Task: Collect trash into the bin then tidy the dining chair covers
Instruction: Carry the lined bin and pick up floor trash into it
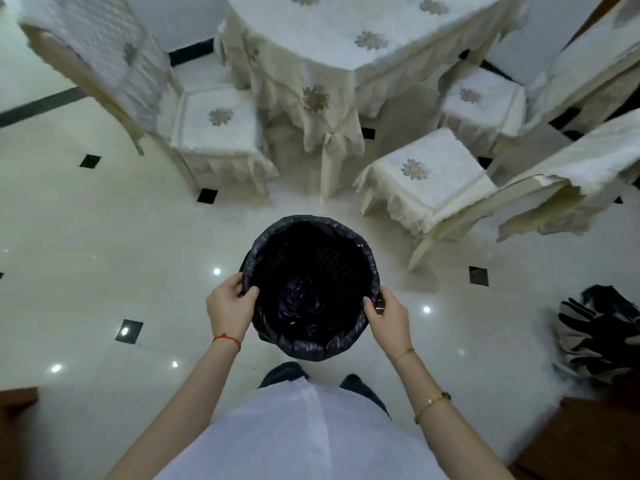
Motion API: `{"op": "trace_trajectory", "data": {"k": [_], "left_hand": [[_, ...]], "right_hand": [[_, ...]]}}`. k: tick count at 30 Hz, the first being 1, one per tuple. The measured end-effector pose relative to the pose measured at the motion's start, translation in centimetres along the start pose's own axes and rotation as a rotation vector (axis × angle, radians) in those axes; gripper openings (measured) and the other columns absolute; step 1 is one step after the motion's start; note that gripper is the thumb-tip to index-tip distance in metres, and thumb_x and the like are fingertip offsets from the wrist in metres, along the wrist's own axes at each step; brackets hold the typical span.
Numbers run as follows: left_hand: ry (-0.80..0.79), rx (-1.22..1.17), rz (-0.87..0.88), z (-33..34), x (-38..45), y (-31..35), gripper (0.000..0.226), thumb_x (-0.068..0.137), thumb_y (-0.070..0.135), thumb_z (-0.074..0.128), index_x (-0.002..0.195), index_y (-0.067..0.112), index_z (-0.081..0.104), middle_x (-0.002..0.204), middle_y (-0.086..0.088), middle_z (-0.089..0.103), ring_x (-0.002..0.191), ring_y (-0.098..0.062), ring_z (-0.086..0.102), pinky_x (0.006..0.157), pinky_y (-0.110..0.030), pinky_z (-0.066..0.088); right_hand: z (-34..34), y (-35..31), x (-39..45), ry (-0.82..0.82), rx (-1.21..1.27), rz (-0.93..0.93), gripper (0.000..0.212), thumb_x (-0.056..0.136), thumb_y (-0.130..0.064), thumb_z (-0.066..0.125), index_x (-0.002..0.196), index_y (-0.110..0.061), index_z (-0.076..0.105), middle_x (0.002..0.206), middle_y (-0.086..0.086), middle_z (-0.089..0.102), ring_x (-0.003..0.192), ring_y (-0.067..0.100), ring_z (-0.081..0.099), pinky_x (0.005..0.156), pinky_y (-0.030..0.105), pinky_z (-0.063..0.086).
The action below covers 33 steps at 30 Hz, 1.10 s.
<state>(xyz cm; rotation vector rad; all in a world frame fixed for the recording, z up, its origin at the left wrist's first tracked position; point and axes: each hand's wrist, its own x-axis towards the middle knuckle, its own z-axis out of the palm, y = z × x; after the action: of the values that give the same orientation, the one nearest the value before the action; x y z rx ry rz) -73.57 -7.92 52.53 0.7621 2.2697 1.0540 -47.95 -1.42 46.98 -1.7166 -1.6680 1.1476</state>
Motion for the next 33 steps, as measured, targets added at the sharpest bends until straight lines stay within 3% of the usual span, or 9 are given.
{"op": "trace_trajectory", "data": {"k": [3, 6, 8, 11, 17, 24, 29, 33], "left_hand": [[0.041, -0.024, -0.040, -0.7, 3.7, -0.2, 0.014, 0.077, 0.004, 0.063, 0.082, 0.015, 0.070, 0.062, 0.011, 0.065, 0.059, -0.002, 0.056, 0.056, -0.002, 0.039], [0.082, -0.034, -0.105, -0.4, 7.5, -0.5, 0.016, 0.077, 0.006, 0.063, 0.085, 0.015, 0.072, 0.066, 0.006, 0.068, 0.063, -0.006, 0.061, 0.058, -0.003, 0.039], [0.114, -0.030, -0.148, 0.3, 10.1, -0.8, 0.013, 0.076, 0.008, 0.063, 0.084, 0.014, 0.071, 0.067, 0.001, 0.069, 0.066, -0.015, 0.062, 0.063, -0.013, 0.046], [0.163, -0.040, -0.215, 2.3, 13.7, -1.3, 0.011, 0.076, 0.009, 0.063, 0.083, 0.013, 0.070, 0.068, -0.001, 0.069, 0.067, -0.016, 0.059, 0.071, -0.027, 0.049], [0.250, -0.132, -0.325, 8.6, 20.7, -3.4, 0.018, 0.078, 0.007, 0.062, 0.086, 0.022, 0.068, 0.070, 0.011, 0.066, 0.067, -0.008, 0.061, 0.068, -0.017, 0.048], [0.340, -0.178, -0.383, 17.6, 29.4, -12.5, 0.010, 0.074, 0.013, 0.061, 0.078, 0.021, 0.065, 0.073, -0.017, 0.069, 0.064, -0.016, 0.055, 0.076, -0.039, 0.056], [0.418, -0.193, -0.384, 23.3, 34.6, -20.8, 0.016, 0.078, 0.009, 0.061, 0.089, 0.013, 0.071, 0.074, -0.012, 0.071, 0.066, -0.012, 0.057, 0.075, -0.029, 0.054], [0.444, -0.140, -0.337, 26.9, 37.7, -27.7, 0.005, 0.075, 0.014, 0.059, 0.076, 0.016, 0.063, 0.072, -0.023, 0.066, 0.062, -0.013, 0.045, 0.065, -0.025, 0.044]], "right_hand": [[2.4, -1.6, 3.6, -0.068, -0.034, -0.018, 0.019, 0.092, -0.024, 0.059, 0.110, -0.016, 0.061, 0.095, -0.003, 0.067, 0.085, 0.010, 0.064, 0.076, 0.031, 0.056], [4.2, -2.9, 7.8, -0.124, -0.071, -0.041, 0.023, 0.092, -0.030, 0.060, 0.111, -0.017, 0.060, 0.097, -0.006, 0.066, 0.086, 0.009, 0.063, 0.078, 0.032, 0.056], [5.1, -3.6, 11.1, -0.148, -0.090, -0.050, 0.029, 0.092, -0.033, 0.059, 0.116, -0.017, 0.059, 0.101, -0.006, 0.064, 0.089, 0.011, 0.062, 0.081, 0.032, 0.055], [6.5, -3.7, 16.4, -0.194, -0.130, -0.049, 0.040, 0.092, -0.039, 0.057, 0.124, -0.016, 0.055, 0.112, -0.001, 0.064, 0.092, 0.017, 0.063, 0.083, 0.036, 0.054], [10.8, -1.6, 28.3, -0.239, -0.237, -0.084, 0.046, 0.093, -0.041, 0.055, 0.129, -0.011, 0.054, 0.120, 0.006, 0.062, 0.095, 0.020, 0.062, 0.085, 0.038, 0.054], [19.5, 6.3, 39.4, -0.250, -0.276, -0.147, 0.044, 0.094, -0.036, 0.056, 0.129, -0.009, 0.054, 0.120, 0.008, 0.063, 0.101, 0.021, 0.062, 0.086, 0.036, 0.053], [27.7, 15.8, 44.8, -0.261, -0.291, -0.199, 0.045, 0.093, -0.032, 0.059, 0.130, -0.007, 0.053, 0.123, 0.011, 0.061, 0.108, 0.023, 0.059, 0.092, 0.041, 0.051], [33.3, 24.5, 47.5, -0.312, -0.347, -0.191, 0.046, 0.091, -0.029, 0.061, 0.131, -0.007, 0.052, 0.127, 0.013, 0.059, 0.111, 0.027, 0.058, 0.093, 0.045, 0.050]]}}
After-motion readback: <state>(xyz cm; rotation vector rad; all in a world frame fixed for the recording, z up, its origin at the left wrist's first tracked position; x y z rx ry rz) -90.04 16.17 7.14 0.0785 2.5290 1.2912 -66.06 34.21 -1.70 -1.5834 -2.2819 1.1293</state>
